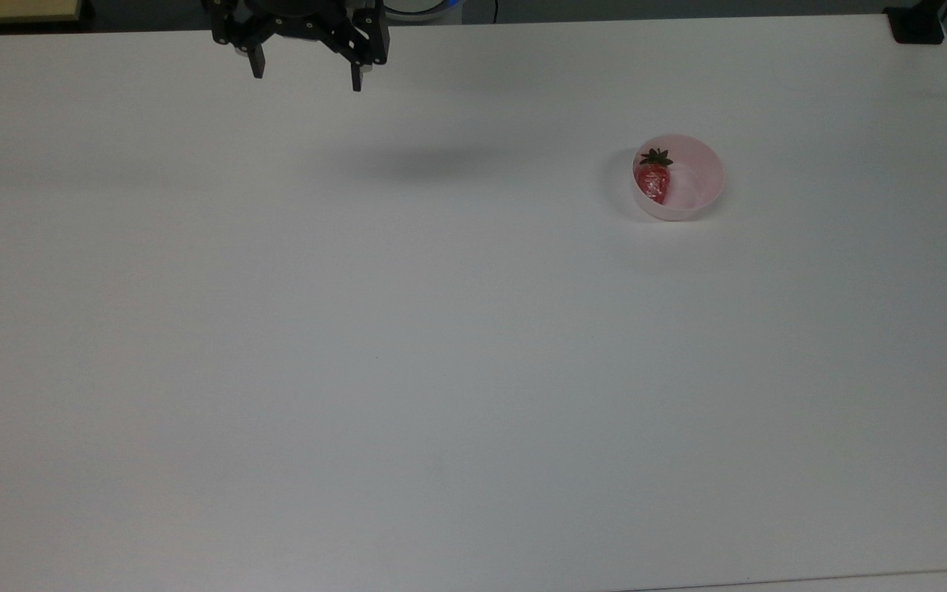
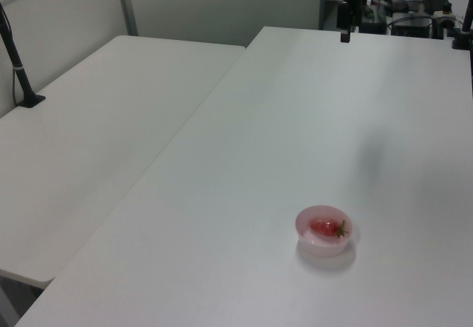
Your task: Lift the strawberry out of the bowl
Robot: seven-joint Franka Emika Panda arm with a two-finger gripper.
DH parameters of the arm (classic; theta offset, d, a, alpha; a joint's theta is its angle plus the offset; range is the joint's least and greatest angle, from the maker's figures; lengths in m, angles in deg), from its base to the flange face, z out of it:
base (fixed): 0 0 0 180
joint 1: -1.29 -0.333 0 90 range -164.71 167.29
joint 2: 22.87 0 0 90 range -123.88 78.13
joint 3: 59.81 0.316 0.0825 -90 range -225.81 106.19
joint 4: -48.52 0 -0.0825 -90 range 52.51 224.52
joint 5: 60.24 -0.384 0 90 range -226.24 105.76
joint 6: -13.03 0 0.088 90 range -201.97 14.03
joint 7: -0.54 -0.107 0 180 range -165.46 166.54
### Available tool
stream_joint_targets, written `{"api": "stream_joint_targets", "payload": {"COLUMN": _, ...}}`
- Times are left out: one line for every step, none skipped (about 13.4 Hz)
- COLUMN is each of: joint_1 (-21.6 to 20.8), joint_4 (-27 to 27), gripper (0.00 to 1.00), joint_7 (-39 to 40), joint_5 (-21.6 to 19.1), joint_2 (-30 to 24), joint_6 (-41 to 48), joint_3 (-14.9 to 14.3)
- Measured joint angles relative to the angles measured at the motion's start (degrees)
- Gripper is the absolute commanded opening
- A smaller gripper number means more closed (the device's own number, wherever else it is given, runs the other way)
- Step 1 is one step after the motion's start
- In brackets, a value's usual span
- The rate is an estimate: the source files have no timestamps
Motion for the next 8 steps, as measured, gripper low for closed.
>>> {"api": "stream_joint_targets", "payload": {"joint_1": -0.57, "joint_4": 0.11, "gripper": 1.0, "joint_7": 0.07, "joint_5": -0.01, "joint_2": 0.17, "joint_6": 0.0, "joint_3": 0.07}}
{"api": "stream_joint_targets", "payload": {"joint_1": -1.63, "joint_4": 0.24, "gripper": 1.0, "joint_7": 0.09, "joint_5": -0.02, "joint_2": 0.52, "joint_6": 0.0, "joint_3": 0.13}}
{"api": "stream_joint_targets", "payload": {"joint_1": -3.23, "joint_4": 0.36, "gripper": 1.0, "joint_7": 0.1, "joint_5": -0.04, "joint_2": 1.05, "joint_6": 0.0, "joint_3": 0.22}}
{"api": "stream_joint_targets", "payload": {"joint_1": -5.3, "joint_4": 0.48, "gripper": 1.0, "joint_7": 0.1, "joint_5": -0.11, "joint_2": 1.66, "joint_6": 0.0, "joint_3": 0.32}}
{"api": "stream_joint_targets", "payload": {"joint_1": -7.71, "joint_4": 0.58, "gripper": 1.0, "joint_7": 0.07, "joint_5": -0.47, "joint_2": 2.33, "joint_6": 0.0, "joint_3": 0.45}}
{"api": "stream_joint_targets", "payload": {"joint_1": -10.46, "joint_4": 0.67, "gripper": 1.0, "joint_7": -0.01, "joint_5": -1.56, "joint_2": 3.16, "joint_6": 0.0, "joint_3": 0.57}}
{"api": "stream_joint_targets", "payload": {"joint_1": -13.21, "joint_4": 0.69, "gripper": 1.0, "joint_7": -0.15, "joint_5": -3.33, "joint_2": 4.02, "joint_6": -0.15, "joint_3": 0.68}}
{"api": "stream_joint_targets", "payload": {"joint_1": -15.98, "joint_4": 0.71, "gripper": 0.96, "joint_7": -0.67, "joint_5": -5.17, "joint_2": 4.83, "joint_6": -0.98, "joint_3": 0.75}}
